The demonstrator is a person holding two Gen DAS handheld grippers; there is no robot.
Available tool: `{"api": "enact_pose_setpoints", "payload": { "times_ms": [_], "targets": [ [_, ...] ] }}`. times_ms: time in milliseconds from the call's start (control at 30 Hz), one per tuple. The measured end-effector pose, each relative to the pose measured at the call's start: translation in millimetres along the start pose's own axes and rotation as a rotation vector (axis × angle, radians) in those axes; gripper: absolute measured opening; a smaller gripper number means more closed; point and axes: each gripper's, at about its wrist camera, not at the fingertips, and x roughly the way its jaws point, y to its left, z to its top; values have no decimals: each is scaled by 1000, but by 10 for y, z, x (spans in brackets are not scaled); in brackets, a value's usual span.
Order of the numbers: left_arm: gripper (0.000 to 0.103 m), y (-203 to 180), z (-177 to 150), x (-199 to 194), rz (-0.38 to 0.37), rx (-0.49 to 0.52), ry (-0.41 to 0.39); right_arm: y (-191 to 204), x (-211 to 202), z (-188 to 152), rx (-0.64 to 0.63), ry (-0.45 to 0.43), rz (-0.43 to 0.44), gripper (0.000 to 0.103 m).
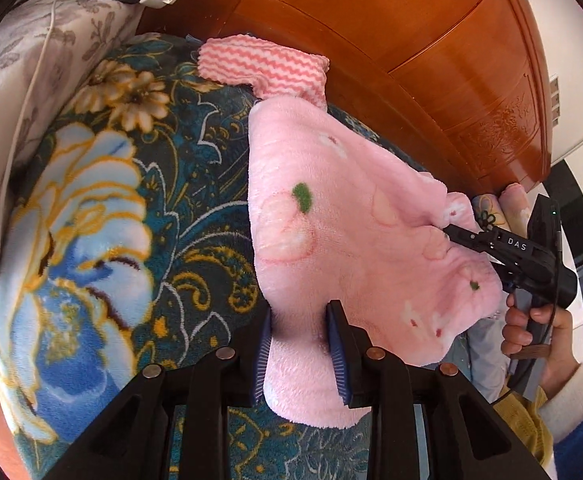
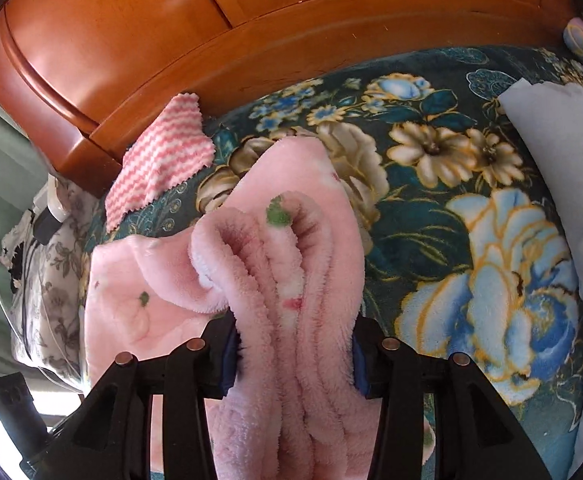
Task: Fold clothes
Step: 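Lower the folded pink bundle onto the blanket and open both grippers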
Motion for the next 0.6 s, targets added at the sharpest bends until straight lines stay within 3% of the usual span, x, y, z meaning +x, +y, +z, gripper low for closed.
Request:
{"api": "enact_pose_setpoints", "payload": {
  "times_ms": [233,400,500,600],
  "targets": [
    [29,-184,107,-245,-2,55,-66,99,-297,-69,-119,-2,-58,53],
    [29,-416,99,-180,-13,141,-56,-95,-538,-15,-15,-121,-150,53],
    [29,-476,6,-59,-15,163,-29,-46,-671,-134,11,-179,-73,53],
    [29,-424,-94,114,0,150,15,170,-584,-392,-74,-134,-27,53]
  ]
}}
